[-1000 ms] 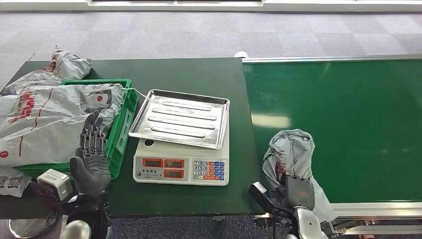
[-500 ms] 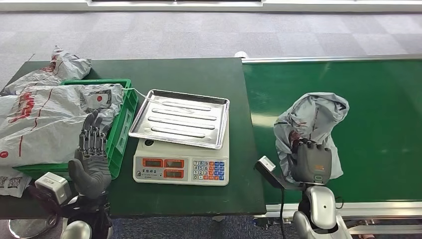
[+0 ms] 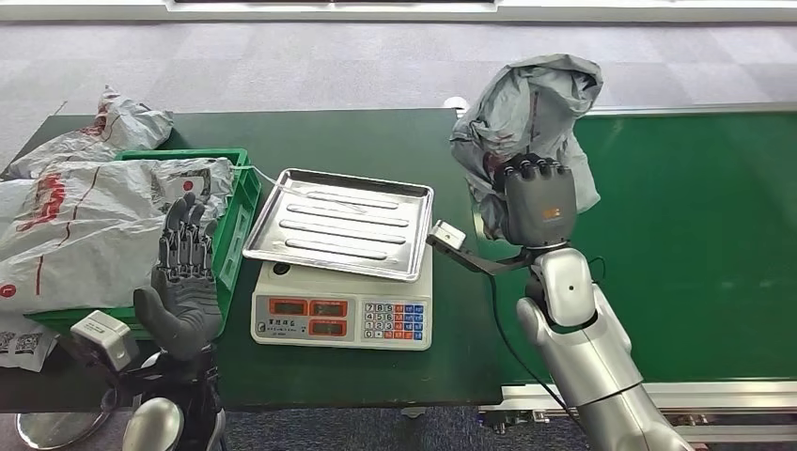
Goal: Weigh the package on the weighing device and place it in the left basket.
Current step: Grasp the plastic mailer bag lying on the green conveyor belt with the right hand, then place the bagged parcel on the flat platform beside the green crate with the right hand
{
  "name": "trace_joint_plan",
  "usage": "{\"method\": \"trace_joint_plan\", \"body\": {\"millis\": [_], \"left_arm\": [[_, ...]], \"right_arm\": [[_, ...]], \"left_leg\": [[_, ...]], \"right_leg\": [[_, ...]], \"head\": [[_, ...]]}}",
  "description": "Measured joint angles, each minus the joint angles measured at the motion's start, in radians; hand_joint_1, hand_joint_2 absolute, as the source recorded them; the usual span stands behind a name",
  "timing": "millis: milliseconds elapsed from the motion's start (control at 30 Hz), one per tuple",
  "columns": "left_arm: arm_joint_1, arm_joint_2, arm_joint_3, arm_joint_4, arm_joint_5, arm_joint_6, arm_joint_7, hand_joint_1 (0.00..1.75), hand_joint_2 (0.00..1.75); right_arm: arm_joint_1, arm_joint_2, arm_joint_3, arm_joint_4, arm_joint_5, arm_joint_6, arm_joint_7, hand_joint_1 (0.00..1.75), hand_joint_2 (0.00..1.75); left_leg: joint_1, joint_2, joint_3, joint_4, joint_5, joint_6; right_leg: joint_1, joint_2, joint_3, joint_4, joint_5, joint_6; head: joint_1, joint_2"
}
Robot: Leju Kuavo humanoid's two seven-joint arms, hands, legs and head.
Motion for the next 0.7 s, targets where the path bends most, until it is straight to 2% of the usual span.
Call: {"method": "trace_joint_plan", "body": {"millis": [133, 233, 433, 633, 700], "left_arm": [[-0.031, -0.004, -0.01, 0.004, 0.024, 0.01, -0.013, 0.0, 0.0], [-0.049, -0.008, -0.017, 0.004, 0.034, 0.018, -0.013, 0.0, 0.0], [-0.058, -0.008, -0.023, 0.003, 0.041, 0.018, -0.012, 0.0, 0.0], [-0.086, -0.007, -0.029, 0.006, 0.069, 0.021, -0.032, 0.0, 0.0], [-0.09, -0.006, -0.029, 0.006, 0.074, 0.025, -0.036, 0.0, 0.0]], "right_arm": [[-0.095, 0.069, 0.087, 0.109, -0.081, -0.024, -0.058, 1.75, 1.75], [-0.135, 0.114, 0.135, 0.166, -0.112, -0.03, -0.069, 1.75, 1.75], [-0.168, 0.144, 0.181, 0.22, -0.164, -0.02, -0.092, 1.75, 1.75], [-0.185, 0.208, 0.214, 0.314, -0.505, 0.137, -0.31, 1.75, 1.75], [-0.194, 0.223, 0.217, 0.347, -0.584, 0.18, -0.357, 1.75, 1.75]], "left_leg": [[0.0, 0.002, 0.0, 0.0, 0.0, 0.0], [0.001, 0.0, 0.0, 0.0, 0.0, -0.001], [0.001, -0.001, -0.001, 0.0, 0.0, -0.001], [0.001, 0.0, -0.001, 0.0, 0.001, -0.001], [0.001, 0.0, -0.001, 0.0, 0.001, -0.001]], "right_leg": [[0.0, 0.002, -0.001, 0.0, 0.001, -0.001], [0.001, 0.0, -0.001, 0.0, 0.0, -0.001], [0.0, 0.0, -0.001, 0.0, 0.0, -0.001], [0.001, 0.0, -0.002, 0.0, 0.0, -0.001], [0.001, 0.0, -0.002, 0.0, 0.0, -0.001]], "head": [[0.0, 0.0], [0.0, 0.0], [0.0, 0.0], [0.0, 0.0], [0.0, 0.0]]}}
